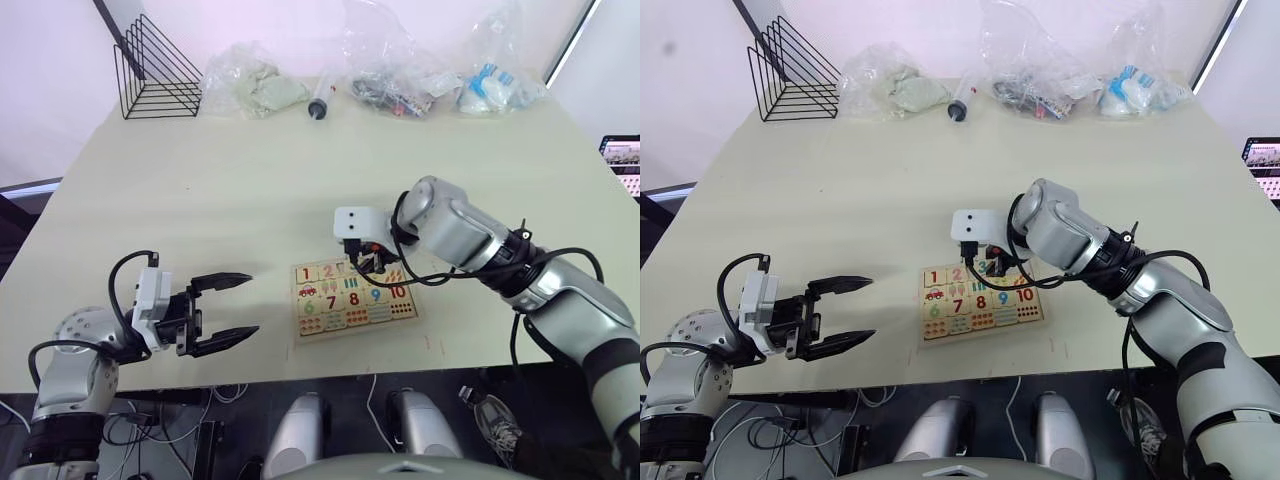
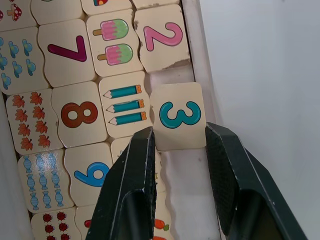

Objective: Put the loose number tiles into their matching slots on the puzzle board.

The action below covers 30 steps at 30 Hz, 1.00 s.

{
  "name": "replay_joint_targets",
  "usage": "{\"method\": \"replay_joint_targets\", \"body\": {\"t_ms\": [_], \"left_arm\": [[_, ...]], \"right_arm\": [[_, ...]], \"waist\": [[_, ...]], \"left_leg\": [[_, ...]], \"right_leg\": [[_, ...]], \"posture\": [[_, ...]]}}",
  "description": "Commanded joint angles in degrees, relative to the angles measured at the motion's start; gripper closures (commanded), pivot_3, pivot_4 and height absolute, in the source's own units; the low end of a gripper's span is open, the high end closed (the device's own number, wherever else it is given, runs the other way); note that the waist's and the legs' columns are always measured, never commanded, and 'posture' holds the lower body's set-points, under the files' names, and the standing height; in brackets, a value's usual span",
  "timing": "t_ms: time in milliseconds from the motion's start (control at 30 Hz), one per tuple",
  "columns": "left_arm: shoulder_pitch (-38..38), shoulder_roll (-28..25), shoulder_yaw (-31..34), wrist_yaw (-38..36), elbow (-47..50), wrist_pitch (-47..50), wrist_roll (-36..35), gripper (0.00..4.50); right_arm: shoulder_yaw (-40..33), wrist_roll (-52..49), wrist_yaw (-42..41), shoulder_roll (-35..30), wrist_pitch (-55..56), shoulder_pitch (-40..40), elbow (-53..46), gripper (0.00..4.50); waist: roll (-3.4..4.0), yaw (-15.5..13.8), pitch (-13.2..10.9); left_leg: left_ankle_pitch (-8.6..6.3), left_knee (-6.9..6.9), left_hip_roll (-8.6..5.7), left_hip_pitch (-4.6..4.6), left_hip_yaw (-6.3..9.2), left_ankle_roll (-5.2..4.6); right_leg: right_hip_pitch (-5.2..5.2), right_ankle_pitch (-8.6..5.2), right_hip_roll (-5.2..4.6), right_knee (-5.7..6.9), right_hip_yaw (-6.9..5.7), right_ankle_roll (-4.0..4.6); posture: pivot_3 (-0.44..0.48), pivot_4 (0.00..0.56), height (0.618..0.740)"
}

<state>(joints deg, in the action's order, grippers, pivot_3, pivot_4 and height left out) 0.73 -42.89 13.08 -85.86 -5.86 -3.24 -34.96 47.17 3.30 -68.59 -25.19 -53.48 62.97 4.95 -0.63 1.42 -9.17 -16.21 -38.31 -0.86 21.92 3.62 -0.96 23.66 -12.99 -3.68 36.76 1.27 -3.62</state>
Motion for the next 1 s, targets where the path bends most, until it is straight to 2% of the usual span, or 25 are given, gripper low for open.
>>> {"method": "replay_joint_targets", "body": {"t_ms": [33, 1000], "left_arm": [[-0.05, -0.51, 1.59, 0.09, 1.24, -0.27, -0.27, 0.00], [1.68, -0.54, 1.48, -0.08, 2.83, -0.65, 0.43, 0.00]], "right_arm": [[0.18, 0.90, -0.65, 0.27, 0.88, 1.24, -0.88, 3.62], [0.04, 3.65, -0.53, 3.09, 4.80, 0.17, 2.47, 3.62]], "waist": [[0.00, 0.11, 0.00], [0.00, 0.88, 0.00]], "left_leg": [[0.00, 0.00, 0.00, 0.00, 0.00, 0.00], [-0.01, 0.04, 0.02, -0.01, 0.04, 0.01]], "right_leg": [[0.00, 0.00, 0.00, 0.00, 0.00, 0.00], [0.01, 0.01, -0.04, -0.01, -0.03, 0.01]], "posture": [[0.000, 0.150, 0.740], [0.000, 0.150, 0.740]]}}
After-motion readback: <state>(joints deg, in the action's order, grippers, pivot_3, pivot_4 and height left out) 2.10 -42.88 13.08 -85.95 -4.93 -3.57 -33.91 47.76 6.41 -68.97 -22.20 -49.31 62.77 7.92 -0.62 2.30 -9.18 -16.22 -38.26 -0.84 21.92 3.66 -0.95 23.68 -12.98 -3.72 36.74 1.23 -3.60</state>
